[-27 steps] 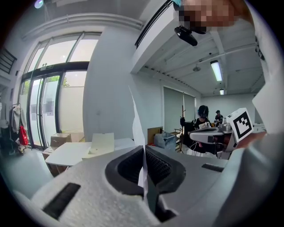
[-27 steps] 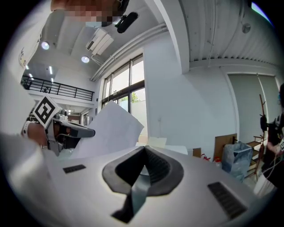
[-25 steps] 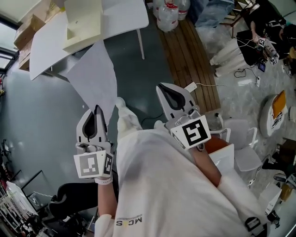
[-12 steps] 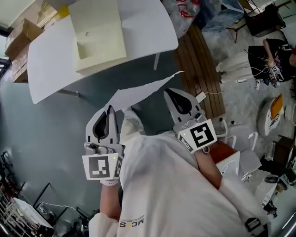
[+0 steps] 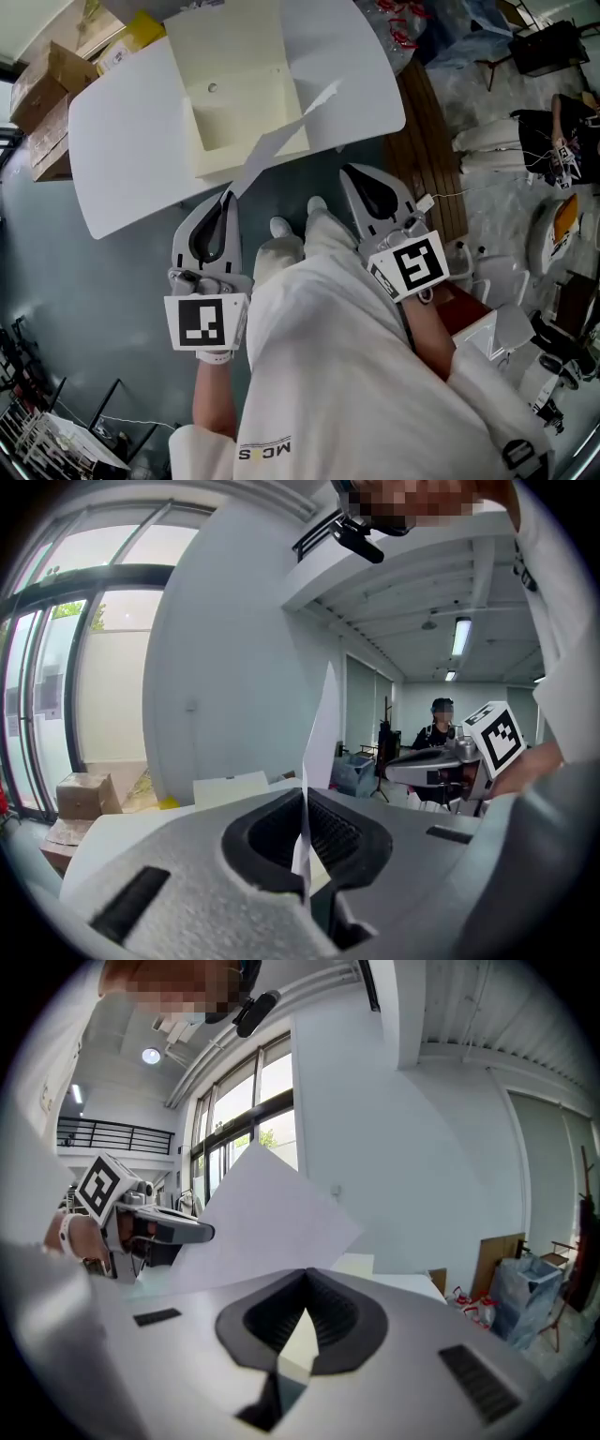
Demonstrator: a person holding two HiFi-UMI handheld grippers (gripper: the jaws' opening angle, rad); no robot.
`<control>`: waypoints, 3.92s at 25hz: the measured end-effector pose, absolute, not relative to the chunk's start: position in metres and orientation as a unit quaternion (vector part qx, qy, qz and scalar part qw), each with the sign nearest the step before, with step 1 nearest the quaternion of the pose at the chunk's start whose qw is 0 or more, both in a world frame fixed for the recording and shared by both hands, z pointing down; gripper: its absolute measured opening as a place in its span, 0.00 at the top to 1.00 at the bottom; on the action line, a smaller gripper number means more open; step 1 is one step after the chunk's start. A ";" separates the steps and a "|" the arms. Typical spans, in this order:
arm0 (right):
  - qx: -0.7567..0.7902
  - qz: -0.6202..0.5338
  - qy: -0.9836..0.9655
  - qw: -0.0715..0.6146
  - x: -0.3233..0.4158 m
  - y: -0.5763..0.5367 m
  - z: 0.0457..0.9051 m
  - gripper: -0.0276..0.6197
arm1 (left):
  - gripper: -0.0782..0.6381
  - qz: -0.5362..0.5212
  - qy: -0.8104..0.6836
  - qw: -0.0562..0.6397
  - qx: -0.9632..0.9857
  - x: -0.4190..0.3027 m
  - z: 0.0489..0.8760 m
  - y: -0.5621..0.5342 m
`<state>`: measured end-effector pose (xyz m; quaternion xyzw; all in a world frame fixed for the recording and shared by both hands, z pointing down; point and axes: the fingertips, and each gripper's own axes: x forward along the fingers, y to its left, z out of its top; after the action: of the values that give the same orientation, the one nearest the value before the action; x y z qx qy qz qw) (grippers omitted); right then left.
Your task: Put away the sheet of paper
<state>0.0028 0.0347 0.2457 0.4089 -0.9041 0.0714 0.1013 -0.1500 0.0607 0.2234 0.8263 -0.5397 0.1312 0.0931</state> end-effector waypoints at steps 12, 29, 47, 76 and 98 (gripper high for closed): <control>0.383 0.060 -0.917 0.095 -0.021 -0.035 0.241 0.93 | 0.86 0.247 -0.471 0.088 0.842 -0.175 0.260 -0.021; 0.367 0.118 -0.917 0.102 -0.034 -0.089 0.276 0.93 | 0.86 0.440 -0.330 0.110 0.828 -0.195 0.373 -0.130; 0.406 0.188 -0.885 0.127 0.005 -0.126 0.332 0.93 | 0.86 0.555 -0.256 0.061 0.789 -0.210 0.489 -0.238; 0.372 0.195 -0.891 0.173 -0.020 -0.134 0.377 0.93 | 0.86 0.576 -0.136 -0.184 0.785 -0.221 0.541 -0.324; 0.363 0.207 -0.889 0.185 -0.023 -0.107 0.396 0.93 | 0.86 0.563 -0.010 -0.307 0.767 -0.222 0.550 -0.276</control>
<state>-0.0229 -0.1070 0.3959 0.3635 -0.8892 0.2074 0.1850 -0.2216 -0.2759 0.5503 0.7673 -0.0098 0.5629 -0.3072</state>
